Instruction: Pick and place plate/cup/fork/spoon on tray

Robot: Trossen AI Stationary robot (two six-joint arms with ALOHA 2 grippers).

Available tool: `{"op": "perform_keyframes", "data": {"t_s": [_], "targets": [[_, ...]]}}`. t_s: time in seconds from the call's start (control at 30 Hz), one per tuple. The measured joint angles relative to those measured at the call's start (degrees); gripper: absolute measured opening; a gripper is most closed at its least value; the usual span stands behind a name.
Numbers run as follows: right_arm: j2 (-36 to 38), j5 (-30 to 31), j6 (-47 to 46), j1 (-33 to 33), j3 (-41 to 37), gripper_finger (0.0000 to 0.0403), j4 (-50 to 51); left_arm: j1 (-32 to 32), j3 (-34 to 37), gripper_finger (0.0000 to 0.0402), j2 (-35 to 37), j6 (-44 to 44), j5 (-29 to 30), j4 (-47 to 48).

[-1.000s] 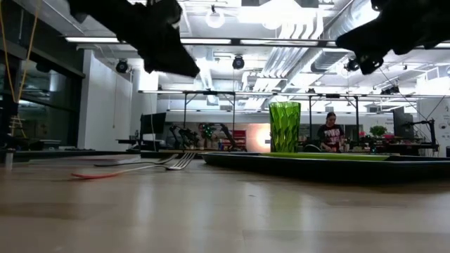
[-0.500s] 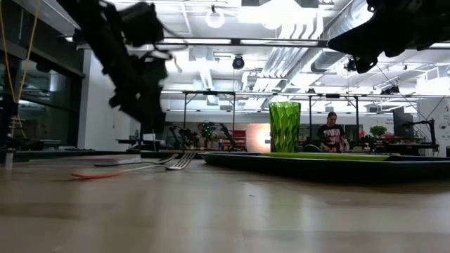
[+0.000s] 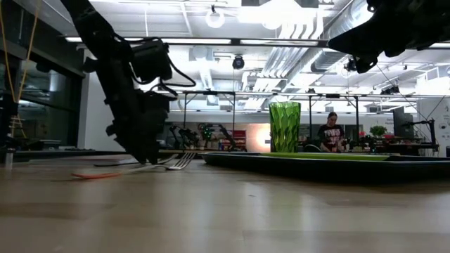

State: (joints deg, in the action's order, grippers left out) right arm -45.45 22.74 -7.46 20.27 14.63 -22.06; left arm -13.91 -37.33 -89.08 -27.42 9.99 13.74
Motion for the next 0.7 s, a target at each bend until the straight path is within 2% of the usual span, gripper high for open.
{"op": "perform_keyframes", "data": {"t_s": [0.23, 0.37, 0.53, 0.6, 0.7], "targets": [[0.00, 0.02, 0.00, 0.00, 0.00, 0.0000, 0.00, 0.24, -0.58, 0.0218, -1.94, -0.86, 0.86, 0.24], [0.00, 0.02, 0.00, 0.00, 0.00, 0.0000, 0.00, 1.03, -0.54, 0.0156, -2.06, -1.53, 2.66, 2.38], [-0.02, 0.04, 0.00, 0.00, 0.00, 0.0000, 0.00, 2.48, -0.51, 0.0031, -1.65, -1.61, 2.93, 3.12], [-0.02, 0.04, -0.03, 0.00, 0.00, 0.0000, 0.00, 3.21, -0.43, 0.0012, -0.73, -0.51, 3.91, 3.34], [-0.02, 0.07, -0.05, 0.00, 0.00, 0.0000, 0.02, 3.93, 0.22, 0.0012, 3.01, 0.49, 4.32, 6.24]]}}
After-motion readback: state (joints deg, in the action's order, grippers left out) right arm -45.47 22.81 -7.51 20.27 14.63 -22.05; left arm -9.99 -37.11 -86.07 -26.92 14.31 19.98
